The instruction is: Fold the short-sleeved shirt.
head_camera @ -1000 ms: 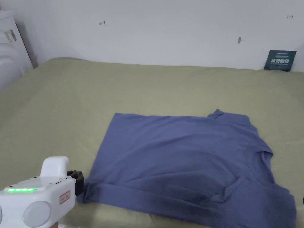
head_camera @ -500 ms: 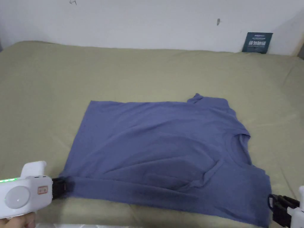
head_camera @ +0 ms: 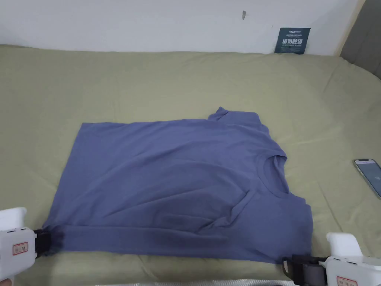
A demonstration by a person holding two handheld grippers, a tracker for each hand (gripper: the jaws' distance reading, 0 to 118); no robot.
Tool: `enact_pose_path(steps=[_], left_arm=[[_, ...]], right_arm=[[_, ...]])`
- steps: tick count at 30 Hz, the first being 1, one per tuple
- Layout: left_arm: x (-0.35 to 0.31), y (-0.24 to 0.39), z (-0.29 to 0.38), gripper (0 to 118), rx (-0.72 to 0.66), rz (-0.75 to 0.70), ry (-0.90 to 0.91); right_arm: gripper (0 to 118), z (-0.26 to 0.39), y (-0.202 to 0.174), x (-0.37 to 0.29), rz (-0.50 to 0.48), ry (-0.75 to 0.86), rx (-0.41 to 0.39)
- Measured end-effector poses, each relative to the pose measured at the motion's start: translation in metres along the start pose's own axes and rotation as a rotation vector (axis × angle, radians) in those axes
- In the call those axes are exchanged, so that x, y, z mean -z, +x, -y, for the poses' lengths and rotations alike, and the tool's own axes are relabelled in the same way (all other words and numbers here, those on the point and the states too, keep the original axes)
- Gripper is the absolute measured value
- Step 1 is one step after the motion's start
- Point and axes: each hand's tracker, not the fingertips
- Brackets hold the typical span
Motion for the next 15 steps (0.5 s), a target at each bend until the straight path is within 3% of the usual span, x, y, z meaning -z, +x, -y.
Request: enact_pose_path(steps=[1, 2, 4, 5, 15], left_arm=[[-0.002, 0.003, 0.0, 3, 0.001, -0.004, 0.002], [-0.002, 0.003, 0.001, 3, -0.003, -0.004, 0.002], [-0.002, 0.003, 0.001, 3, -0.004, -0.002, 0.0], [-0.002, 0.001, -0.001, 3, -0.006, 0.0, -0.003], [-0.016, -0.005, -0.036, 3, 0.036, 0.05, 0.031]], right_arm=[[104, -0.001, 0.001, 0.002, 0.002, -0.005, 0.004], [81, -0.002, 0.002, 0.002, -0.005, -0.01, -0.003], [14, -0.003, 0.002, -0.002, 0.053, 0.023, -0.029], [9, -0.003, 0.003, -0.003, 0.048, 0.025, -0.029], [8, -0.062, -0.002, -0.04, 0.015, 0.115, -0.076]])
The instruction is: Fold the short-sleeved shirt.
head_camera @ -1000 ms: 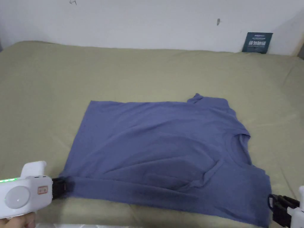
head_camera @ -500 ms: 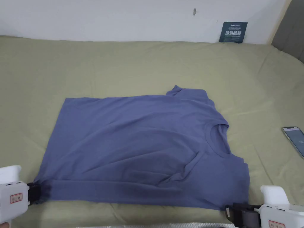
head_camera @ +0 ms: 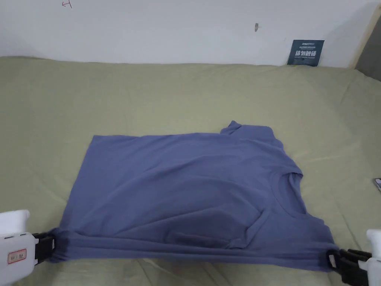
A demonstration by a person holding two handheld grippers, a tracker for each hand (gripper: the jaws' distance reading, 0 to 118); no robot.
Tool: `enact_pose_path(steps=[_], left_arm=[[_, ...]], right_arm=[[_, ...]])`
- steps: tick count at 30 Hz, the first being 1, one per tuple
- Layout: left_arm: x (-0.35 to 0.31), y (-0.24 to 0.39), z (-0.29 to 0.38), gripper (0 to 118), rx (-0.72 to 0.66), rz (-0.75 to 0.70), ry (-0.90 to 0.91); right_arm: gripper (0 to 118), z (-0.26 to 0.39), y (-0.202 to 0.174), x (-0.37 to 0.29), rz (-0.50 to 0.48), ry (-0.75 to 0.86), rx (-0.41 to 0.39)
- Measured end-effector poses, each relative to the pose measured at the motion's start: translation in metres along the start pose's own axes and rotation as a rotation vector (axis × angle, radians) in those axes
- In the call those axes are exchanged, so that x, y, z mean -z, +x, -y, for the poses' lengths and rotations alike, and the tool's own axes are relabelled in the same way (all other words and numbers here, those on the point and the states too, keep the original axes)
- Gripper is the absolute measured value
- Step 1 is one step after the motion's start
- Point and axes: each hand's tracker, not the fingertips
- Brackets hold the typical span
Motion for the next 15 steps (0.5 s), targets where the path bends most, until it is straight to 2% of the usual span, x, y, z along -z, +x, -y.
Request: enact_pose_path(steps=[7, 15], left_arm=[[0.015, 0.006, -0.073, 3, -0.013, 0.034, 0.046], [0.082, 0.025, -0.141, 3, 0.019, 0.005, -0.003]], right_arm=[[8, -0.092, 0.01, 0.034, -0.003, 0.02, -0.034], [8, -0.171, 0.027, 0.114, 0.048, -0.051, -0.03]])
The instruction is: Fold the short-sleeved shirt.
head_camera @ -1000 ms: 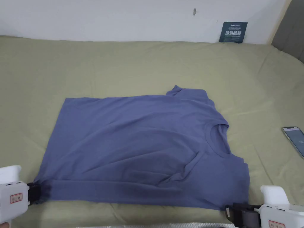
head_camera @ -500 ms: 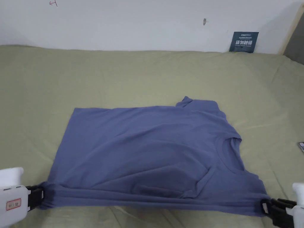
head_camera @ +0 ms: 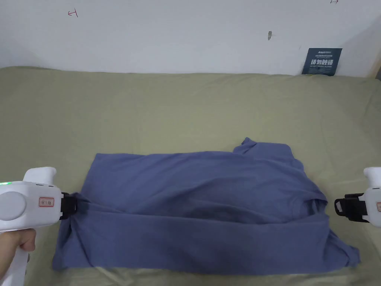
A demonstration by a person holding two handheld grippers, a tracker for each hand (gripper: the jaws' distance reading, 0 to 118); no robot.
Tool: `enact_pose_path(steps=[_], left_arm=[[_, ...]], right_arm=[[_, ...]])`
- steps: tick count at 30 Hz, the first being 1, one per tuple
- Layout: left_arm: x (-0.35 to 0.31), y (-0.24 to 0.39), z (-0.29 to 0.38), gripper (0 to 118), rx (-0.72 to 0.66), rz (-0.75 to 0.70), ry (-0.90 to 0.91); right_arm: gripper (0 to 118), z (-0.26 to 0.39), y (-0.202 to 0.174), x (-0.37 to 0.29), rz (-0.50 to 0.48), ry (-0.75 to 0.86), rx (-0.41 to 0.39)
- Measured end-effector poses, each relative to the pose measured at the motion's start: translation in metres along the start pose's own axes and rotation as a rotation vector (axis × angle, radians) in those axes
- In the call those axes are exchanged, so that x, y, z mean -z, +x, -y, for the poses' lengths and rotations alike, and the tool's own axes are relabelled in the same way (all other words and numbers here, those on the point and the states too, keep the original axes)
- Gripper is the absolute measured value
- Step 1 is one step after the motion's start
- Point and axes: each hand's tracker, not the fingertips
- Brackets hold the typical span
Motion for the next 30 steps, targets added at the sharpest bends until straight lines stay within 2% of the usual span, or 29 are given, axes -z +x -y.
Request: enact_pose_path(steps=[3, 10, 11, 12, 13, 15, 16, 18, 21, 22, 23, 24, 25, 26, 30], left_arm=[[0.023, 0.005, -0.01, 3, 0.01, -0.008, -0.023], [0.046, 0.012, -0.005, 3, 0.022, -0.024, -0.061], [0.048, 0.011, -0.004, 8, 0.02, -0.023, -0.068], [0.049, 0.011, -0.001, 33, 0.019, -0.021, -0.078], [0.047, 0.012, 0.0, 80, 0.017, -0.032, -0.086], [0.045, 0.007, 0.006, 108, 0.03, -0.043, -0.097], [0.042, 0.006, 0.011, 118, 0.028, -0.05, -0.104], [0.019, 0.001, 0.02, 109, 0.002, -0.048, -0.064], [-0.014, -0.008, 0.038, 108, 0.003, -0.055, -0.014], [-0.025, -0.009, 0.045, 102, 0.004, -0.056, 0.02], [-0.03, -0.009, 0.056, 77, -0.002, -0.069, 0.054], [-0.04, -0.008, 0.066, 45, -0.014, -0.092, 0.089], [-0.045, -0.009, 0.075, 8, -0.021, -0.089, 0.102], [-0.05, -0.009, 0.082, 0, -0.034, -0.081, 0.114], [-0.056, -0.011, 0.101, 0, -0.039, -0.044, 0.082]], right_arm=[[2, -0.011, 0.009, 0.026, -0.003, -0.044, 0.028], [1, 0.012, 0.006, 0.04, -0.014, -0.073, 0.03], [13, 0.017, 0.003, 0.039, -0.002, -0.053, 0.028], [52, 0.02, 0.001, 0.034, 0.015, -0.037, 0.039], [94, 0.024, 0.0, 0.03, 0.018, 0.002, 0.061], [112, 0.036, -0.008, 0.02, -0.007, 0.001, 0.084], [116, 0.04, -0.01, 0.013, -0.021, 0.011, 0.1], [118, 0.052, -0.016, 0.0, -0.068, 0.021, 0.122], [118, 0.075, -0.023, -0.018, -0.071, 0.021, 0.133], [117, 0.082, -0.027, -0.024, -0.071, 0.036, 0.144], [104, 0.091, -0.033, -0.033, -0.074, 0.071, 0.155], [72, 0.098, -0.034, -0.039, -0.062, 0.11, 0.155], [29, 0.103, -0.034, -0.04, -0.009, 0.128, 0.152], [4, 0.109, -0.038, -0.043, 0.026, 0.139, 0.141], [4, 0.123, -0.041, -0.051, -0.02, 0.142, 0.156]])
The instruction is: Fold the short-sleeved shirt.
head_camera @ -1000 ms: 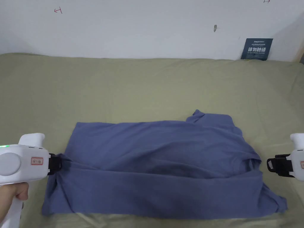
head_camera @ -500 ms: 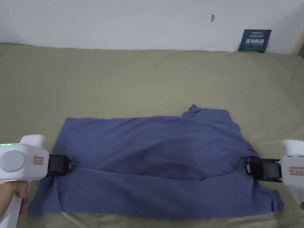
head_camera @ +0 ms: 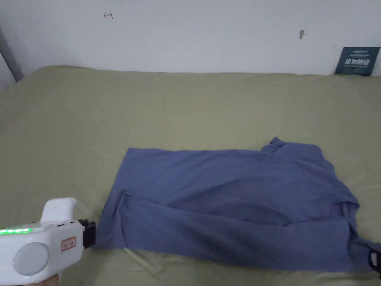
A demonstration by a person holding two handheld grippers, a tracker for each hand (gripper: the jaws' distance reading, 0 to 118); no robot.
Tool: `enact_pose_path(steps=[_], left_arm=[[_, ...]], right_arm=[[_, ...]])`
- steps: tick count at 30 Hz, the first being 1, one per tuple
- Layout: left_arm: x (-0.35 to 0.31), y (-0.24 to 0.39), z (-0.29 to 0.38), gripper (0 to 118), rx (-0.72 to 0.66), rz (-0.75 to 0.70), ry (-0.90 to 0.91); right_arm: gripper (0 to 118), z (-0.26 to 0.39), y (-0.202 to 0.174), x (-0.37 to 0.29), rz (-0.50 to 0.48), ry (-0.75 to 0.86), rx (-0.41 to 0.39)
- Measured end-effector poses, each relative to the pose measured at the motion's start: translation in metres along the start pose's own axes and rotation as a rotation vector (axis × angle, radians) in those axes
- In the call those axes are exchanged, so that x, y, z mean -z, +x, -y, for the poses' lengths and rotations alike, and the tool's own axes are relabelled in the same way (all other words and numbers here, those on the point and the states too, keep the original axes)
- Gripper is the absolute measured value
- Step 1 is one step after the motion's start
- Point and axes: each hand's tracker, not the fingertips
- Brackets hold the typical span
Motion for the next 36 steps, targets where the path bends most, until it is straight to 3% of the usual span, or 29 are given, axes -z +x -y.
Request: enact_pose_path(steps=[3, 4, 5, 6, 10, 11, 12, 13, 17, 18, 20, 21, 23, 26, 27, 29, 32, 36], left_arm=[[0.009, 0.003, 0.0, 4, -0.031, 0.03, -0.032], [0.013, 0.002, -0.002, 33, -0.048, 0.034, -0.043], [0.02, -0.001, -0.004, 96, -0.07, 0.034, -0.059], [0.029, -0.001, -0.005, 118, -0.084, 0.035, -0.091], [0.042, 0.006, -0.012, 112, -0.065, 0.015, -0.134], [0.046, 0.008, -0.012, 102, -0.058, 0.009, -0.134], [0.056, 0.01, -0.012, 77, -0.046, -0.005, -0.153], [0.064, 0.012, -0.01, 40, -0.041, -0.015, -0.16], [0.061, 0.019, -0.009, 7, -0.028, 0.032, -0.136], [0.062, 0.024, -0.009, 7, 0.011, -0.012, -0.137], [0.064, 0.027, -0.006, 7, 0.047, -0.02, -0.139], [0.065, 0.024, -0.008, 7, 0.038, -0.02, -0.138], [0.063, 0.023, -0.009, 7, 0.015, -0.013, -0.135], [0.062, 0.02, -0.01, 7, 0.009, -0.006, -0.144], [0.062, 0.02, -0.01, 7, 0.013, -0.008, -0.147], [0.06, 0.022, -0.012, 7, 0.021, -0.013, -0.148], [0.053, 0.023, -0.014, 7, 0.031, -0.019, -0.144], [0.035, 0.016, -0.015, 7, 0.022, -0.018, -0.137]], right_arm=[[4, 0.004, 0.002, 0.004, 0.005, -0.017, -0.011], [4, 0.004, 0.002, 0.005, 0.011, -0.023, -0.014], [4, 0.004, 0.002, 0.005, 0.01, -0.024, -0.019], [4, 0.005, 0.006, 0.008, 0.004, -0.028, -0.026], [4, 0.001, 0.014, 0.016, 0.016, -0.035, -0.042], [4, 0.001, 0.013, 0.016, 0.011, -0.04, -0.038], [4, 0.0, 0.014, 0.018, 0.011, -0.047, -0.04], [4, 0.0, 0.014, 0.02, 0.018, -0.047, -0.046], [9, -0.004, 0.027, 0.03, 0.028, -0.066, -0.058], [27, -0.008, 0.029, 0.031, 0.031, -0.075, -0.048], [101, -0.012, 0.033, 0.038, -0.043, -0.117, 0.038], [112, -0.014, 0.036, 0.043, -0.082, -0.121, 0.083], [112, -0.021, 0.038, 0.051, -0.081, -0.124, 0.081], [108, -0.024, 0.041, 0.078, -0.015, -0.211, 0.01], [92, -0.023, 0.039, 0.083, -0.043, -0.248, 0.038], [15, -0.021, 0.042, 0.08, -0.023, -0.213, 0.046], [14, -0.021, 0.043, 0.066, -0.052, -0.189, 0.082], [14, -0.018, 0.034, 0.032, -0.048, -0.145, 0.063]])
